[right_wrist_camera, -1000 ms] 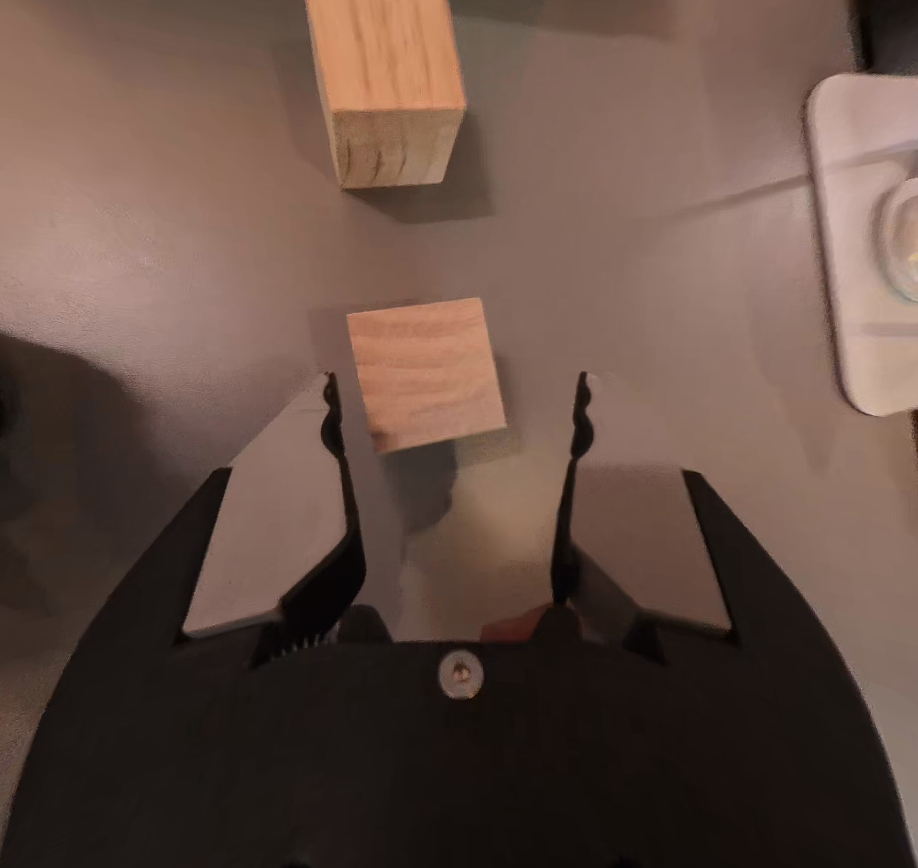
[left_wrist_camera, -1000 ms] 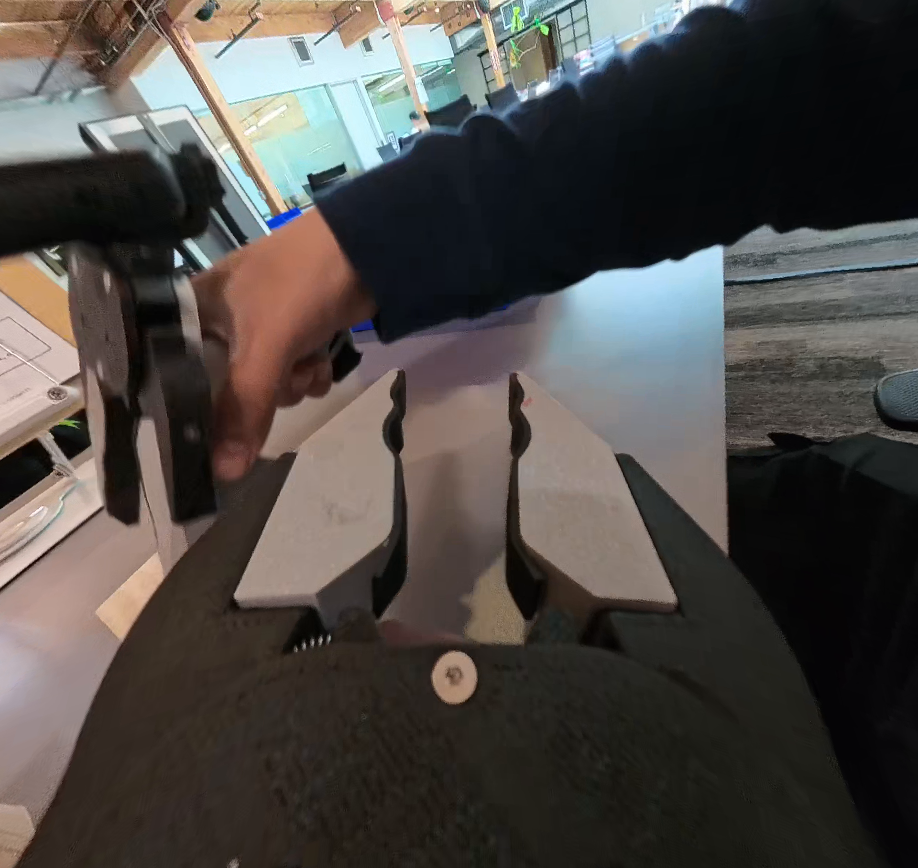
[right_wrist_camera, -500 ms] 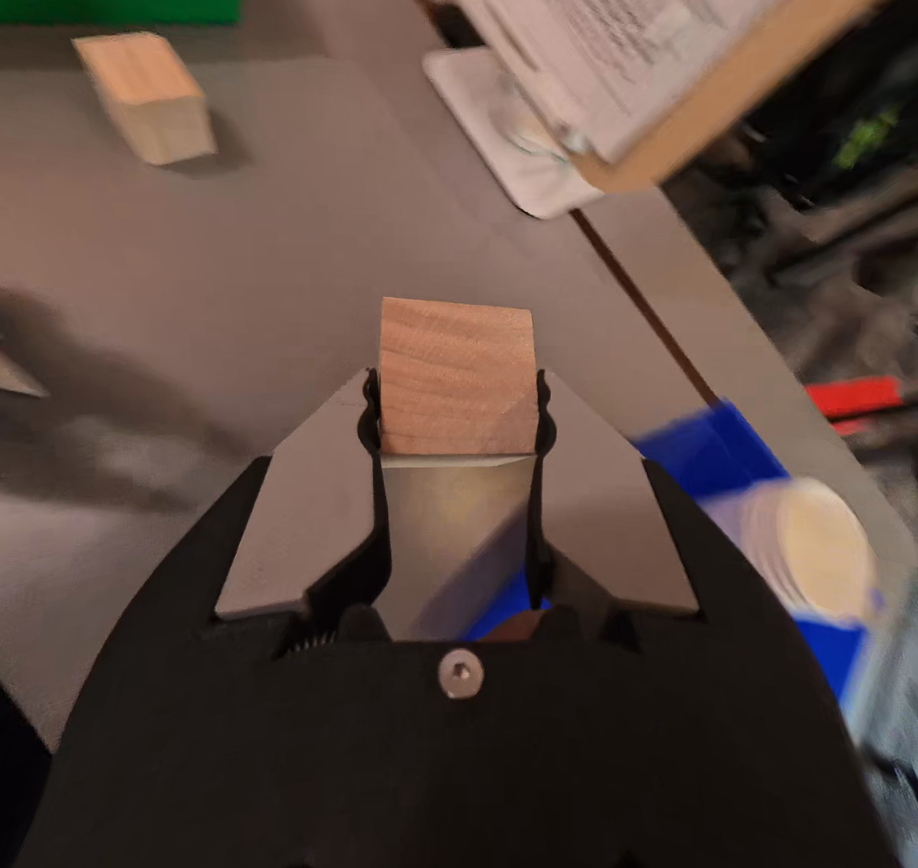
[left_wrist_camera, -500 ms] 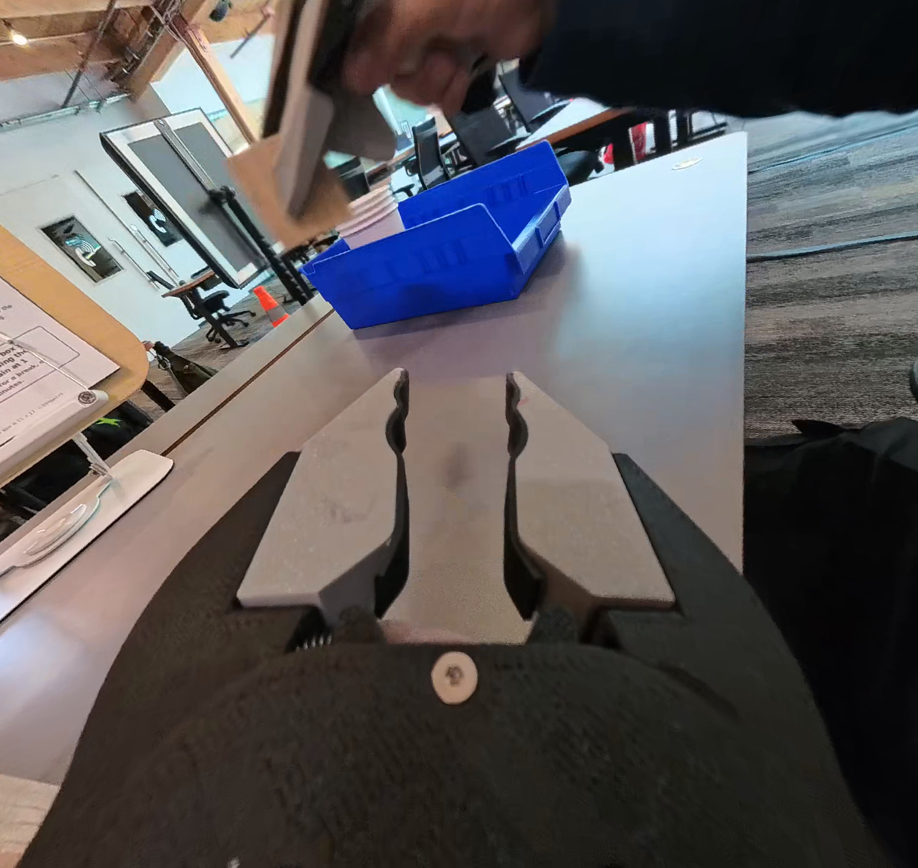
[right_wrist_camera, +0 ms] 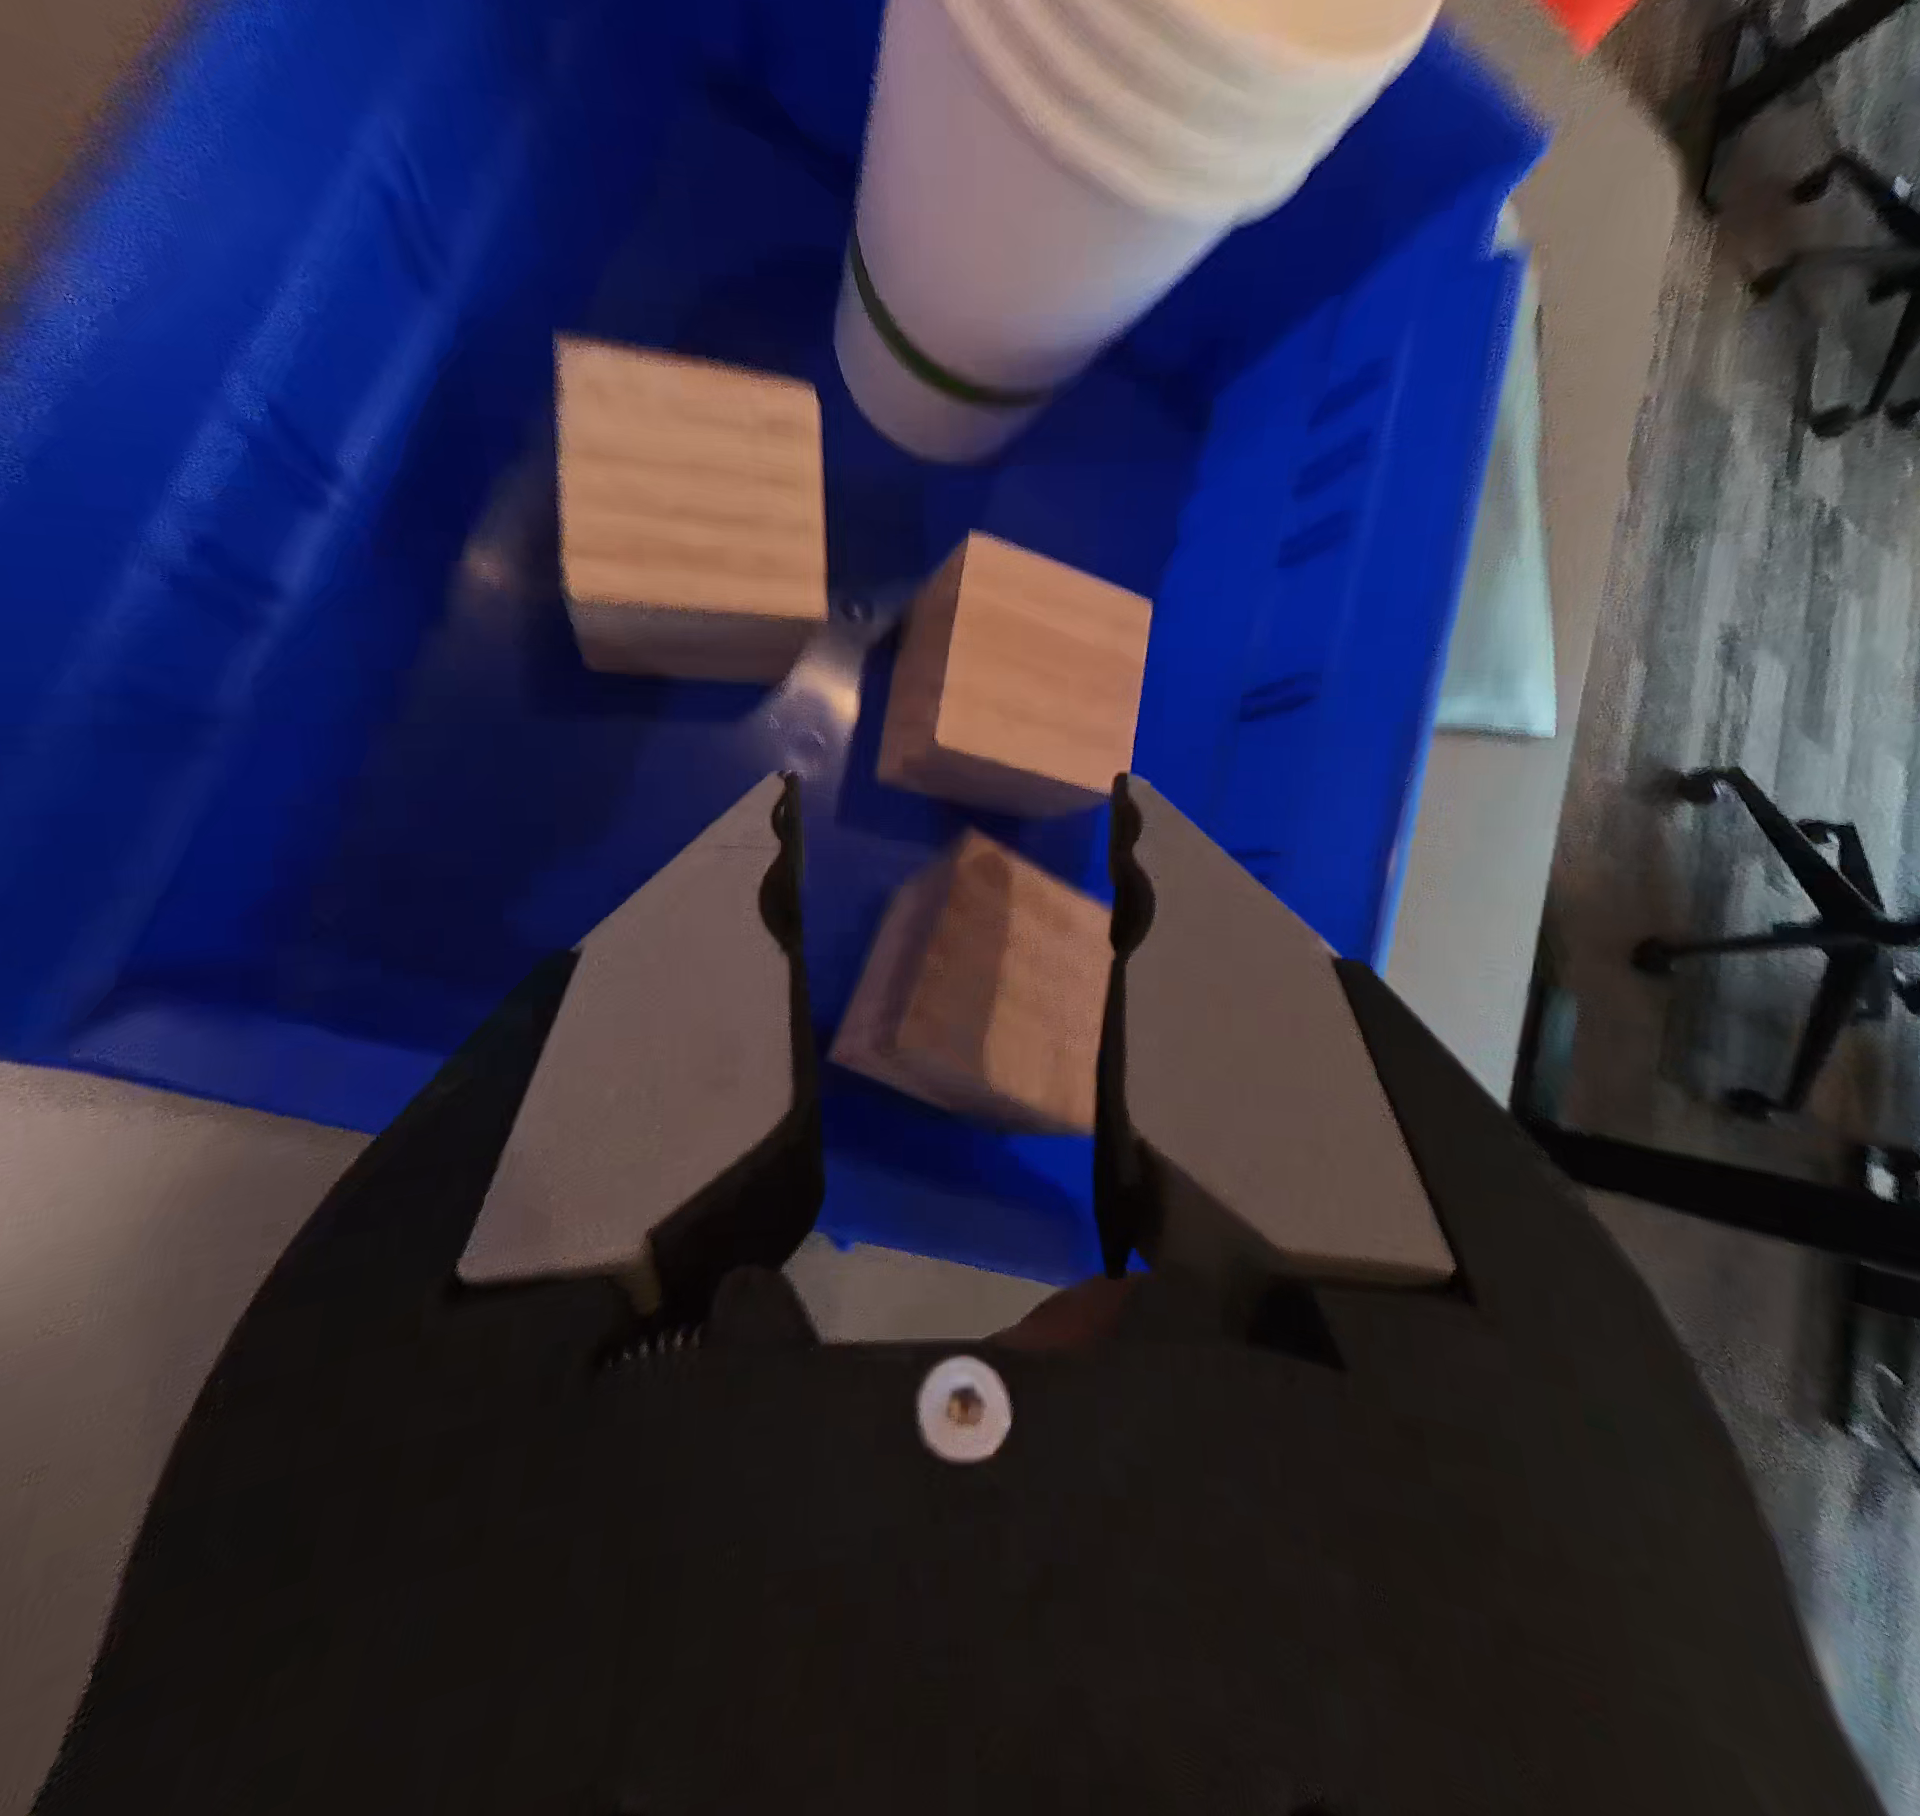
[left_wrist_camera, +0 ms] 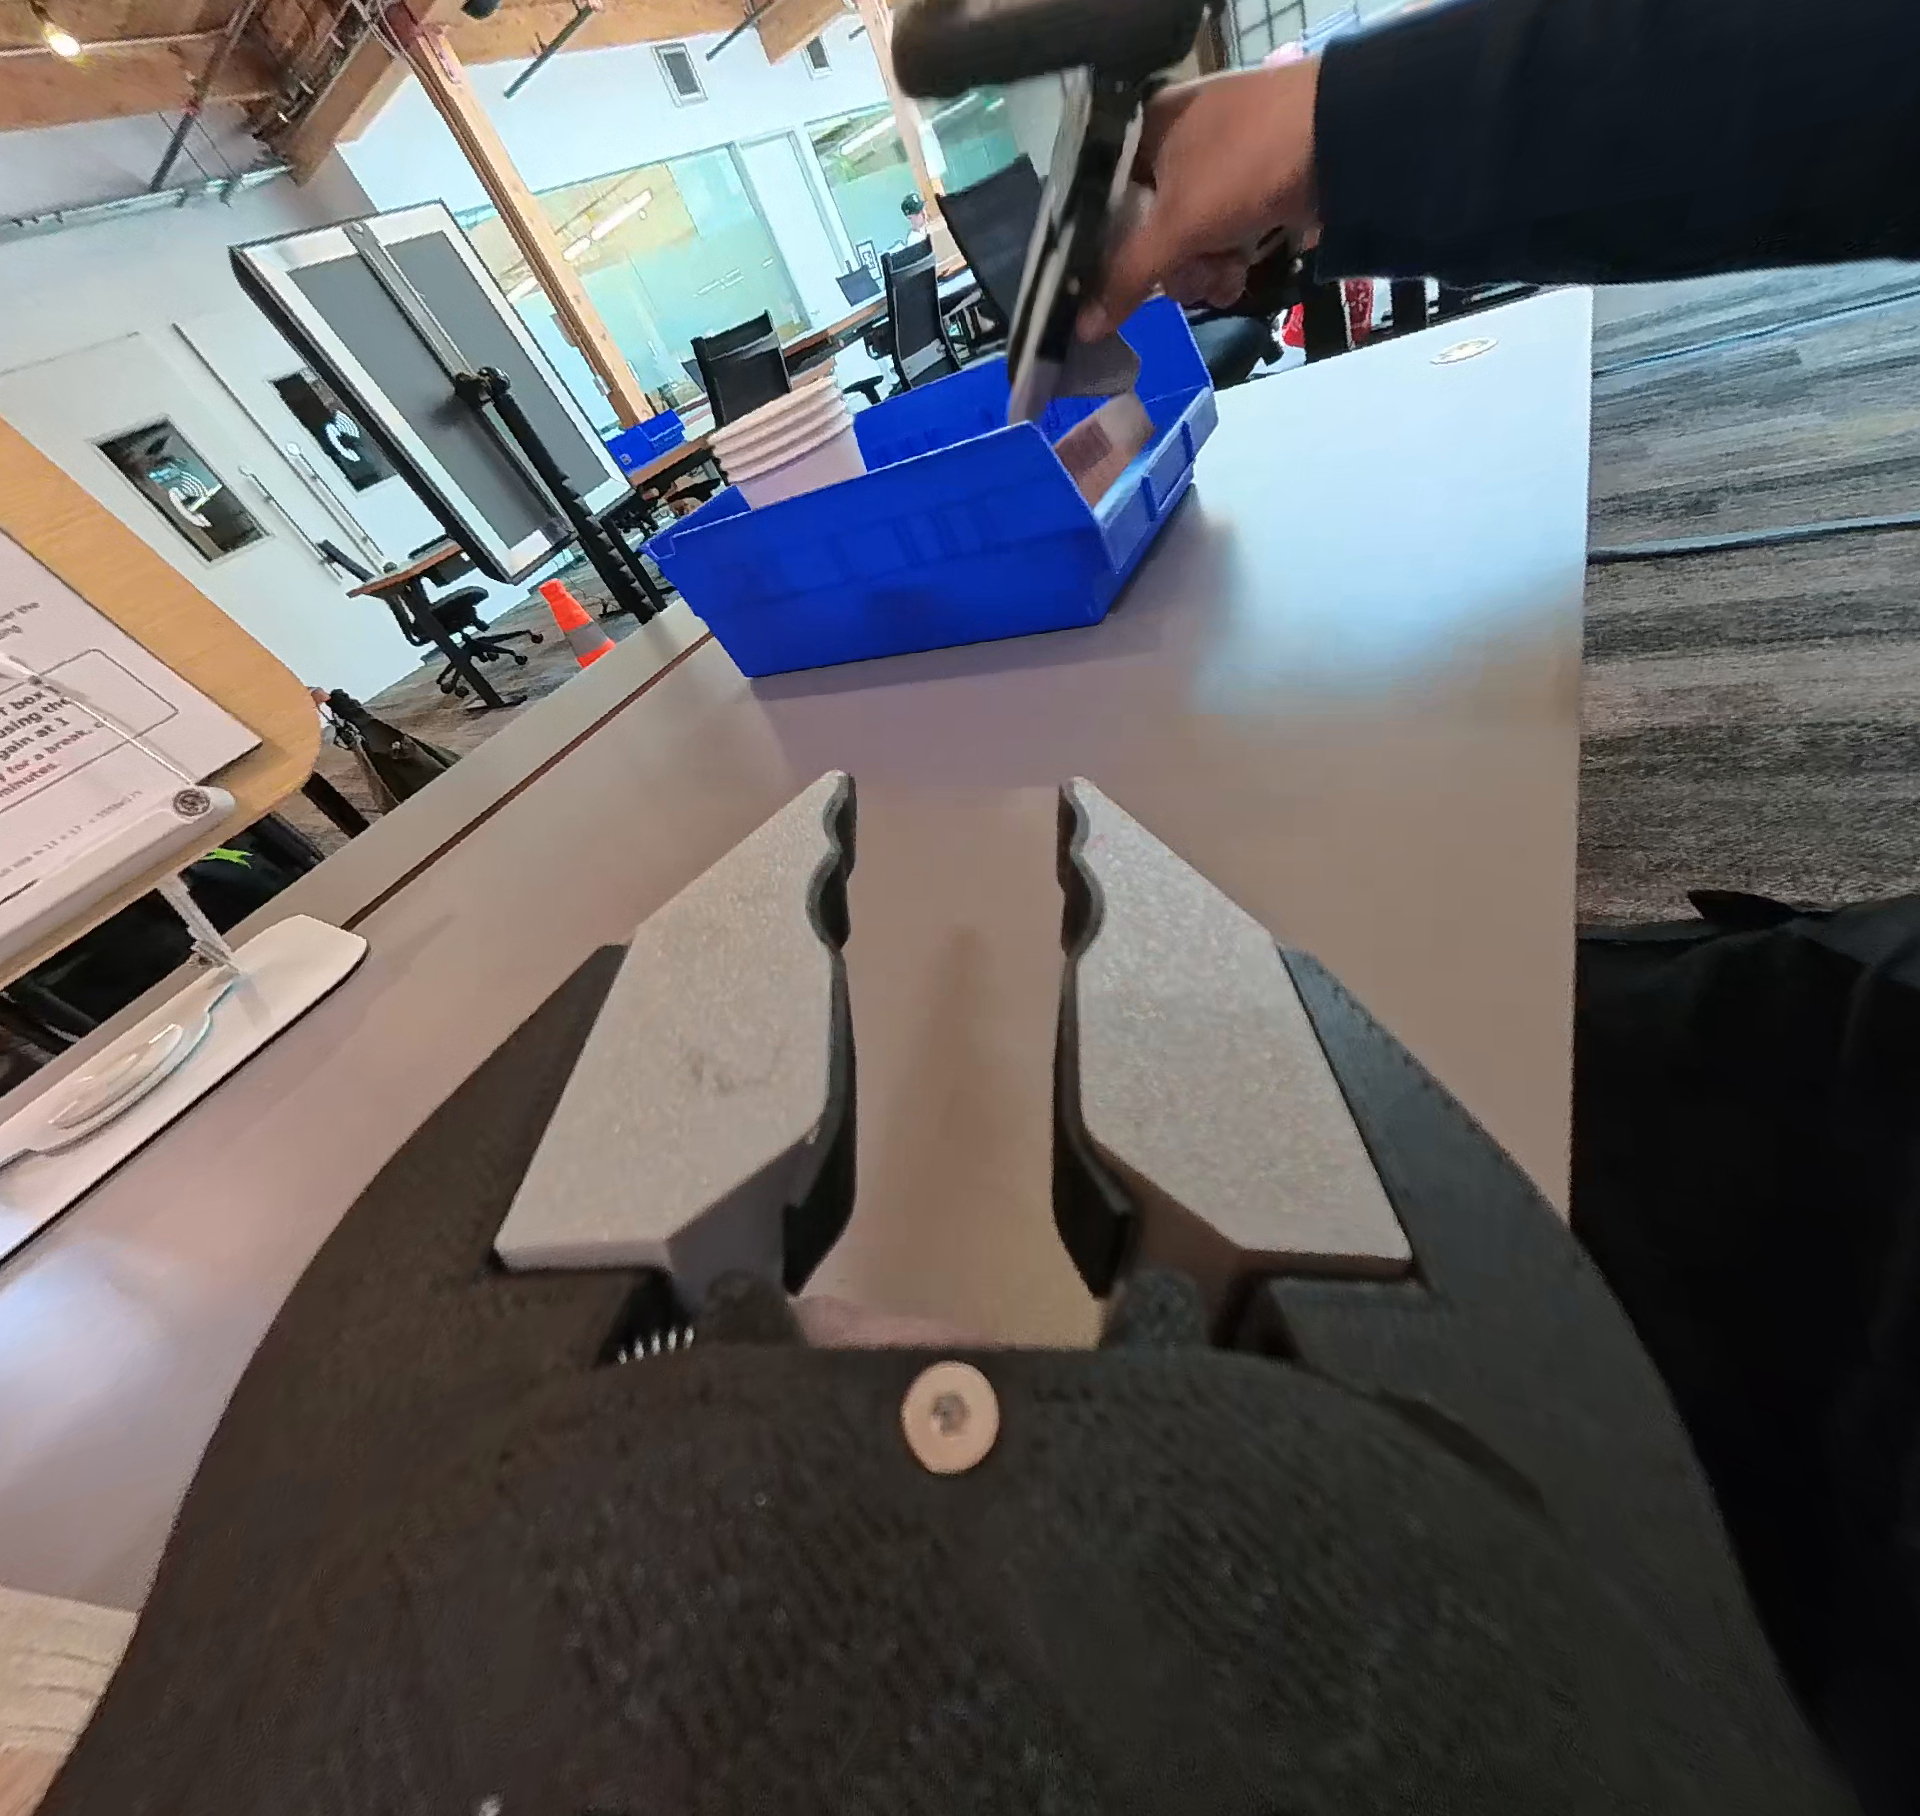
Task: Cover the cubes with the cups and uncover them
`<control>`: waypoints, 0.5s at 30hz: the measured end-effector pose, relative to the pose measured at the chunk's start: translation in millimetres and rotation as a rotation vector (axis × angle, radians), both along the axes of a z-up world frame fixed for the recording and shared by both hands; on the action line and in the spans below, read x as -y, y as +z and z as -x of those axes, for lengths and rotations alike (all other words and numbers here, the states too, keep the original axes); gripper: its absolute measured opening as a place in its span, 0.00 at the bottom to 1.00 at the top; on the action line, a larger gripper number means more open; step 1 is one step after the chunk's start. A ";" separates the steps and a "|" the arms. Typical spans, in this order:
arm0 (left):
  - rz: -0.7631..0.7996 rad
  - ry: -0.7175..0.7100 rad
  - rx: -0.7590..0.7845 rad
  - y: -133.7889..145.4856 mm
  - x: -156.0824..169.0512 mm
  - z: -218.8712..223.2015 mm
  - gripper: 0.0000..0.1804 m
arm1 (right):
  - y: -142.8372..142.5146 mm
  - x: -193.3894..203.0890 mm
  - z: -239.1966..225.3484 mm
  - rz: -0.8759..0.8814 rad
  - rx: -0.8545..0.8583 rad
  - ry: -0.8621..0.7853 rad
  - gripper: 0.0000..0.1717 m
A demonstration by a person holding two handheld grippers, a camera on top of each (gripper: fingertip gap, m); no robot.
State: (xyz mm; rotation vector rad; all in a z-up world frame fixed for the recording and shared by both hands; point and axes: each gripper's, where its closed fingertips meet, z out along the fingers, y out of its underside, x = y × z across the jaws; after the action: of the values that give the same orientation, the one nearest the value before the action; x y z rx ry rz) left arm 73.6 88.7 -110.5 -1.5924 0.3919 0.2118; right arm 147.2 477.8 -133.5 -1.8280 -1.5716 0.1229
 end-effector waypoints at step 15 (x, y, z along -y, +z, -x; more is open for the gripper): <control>-0.012 -0.052 -0.094 -2.9 3.8 -15.6 0.23 | 57.1 394.8 229.5 0.240 -0.119 0.902 0.52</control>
State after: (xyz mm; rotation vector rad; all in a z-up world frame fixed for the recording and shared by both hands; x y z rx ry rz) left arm 89.2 84.8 -113.4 -1.5627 0.5030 0.2494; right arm -82.3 83.0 -76.4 -1.1018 -2.2442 0.8386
